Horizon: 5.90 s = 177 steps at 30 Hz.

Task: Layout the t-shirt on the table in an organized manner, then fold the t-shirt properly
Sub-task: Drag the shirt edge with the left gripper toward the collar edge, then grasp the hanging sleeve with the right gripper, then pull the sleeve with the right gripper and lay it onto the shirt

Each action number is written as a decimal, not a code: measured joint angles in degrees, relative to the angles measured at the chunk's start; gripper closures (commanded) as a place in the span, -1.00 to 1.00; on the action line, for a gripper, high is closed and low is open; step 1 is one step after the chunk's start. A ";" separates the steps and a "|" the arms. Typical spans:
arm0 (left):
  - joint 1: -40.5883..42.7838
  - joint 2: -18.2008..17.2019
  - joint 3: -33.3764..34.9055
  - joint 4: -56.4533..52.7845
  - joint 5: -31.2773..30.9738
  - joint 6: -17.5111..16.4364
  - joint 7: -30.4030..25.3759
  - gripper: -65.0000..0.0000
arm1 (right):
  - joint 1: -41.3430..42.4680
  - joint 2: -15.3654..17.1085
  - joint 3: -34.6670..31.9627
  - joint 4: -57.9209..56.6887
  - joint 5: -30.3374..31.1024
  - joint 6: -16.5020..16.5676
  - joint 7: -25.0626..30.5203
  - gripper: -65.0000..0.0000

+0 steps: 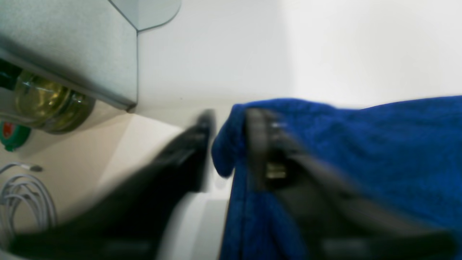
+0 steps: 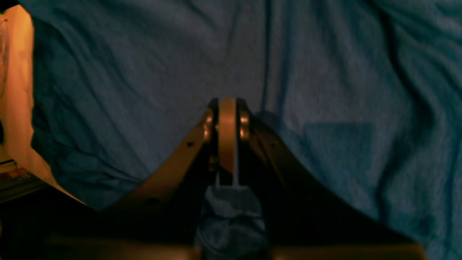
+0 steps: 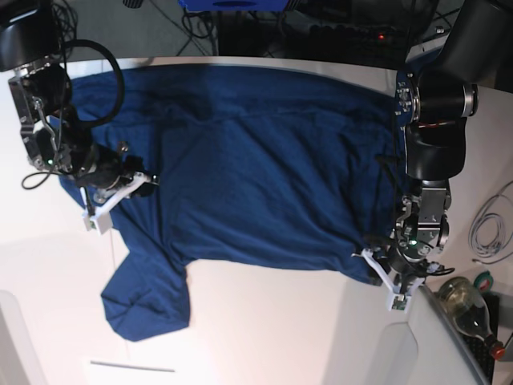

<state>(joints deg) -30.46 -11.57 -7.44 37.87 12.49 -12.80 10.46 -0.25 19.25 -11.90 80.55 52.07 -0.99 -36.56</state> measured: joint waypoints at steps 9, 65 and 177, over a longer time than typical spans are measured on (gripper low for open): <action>4.35 0.98 -4.76 13.14 -7.17 0.00 0.02 -1.00 | -3.96 0.28 0.13 1.75 -0.48 -0.09 -0.22 0.95; 41.83 5.68 -25.46 40.44 -21.84 0.17 9.46 1.00 | 3.80 -1.57 4.26 -6.40 -15.34 -0.11 7.65 0.93; 41.72 2.19 -40.46 35.82 -15.15 -0.07 7.56 1.00 | 33.90 -14.29 4.31 -57.33 -15.47 7.32 20.13 0.01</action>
<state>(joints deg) 11.27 -9.39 -47.90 73.69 -2.66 -12.86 18.02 33.65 4.95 -7.60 23.22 36.60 6.33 -16.43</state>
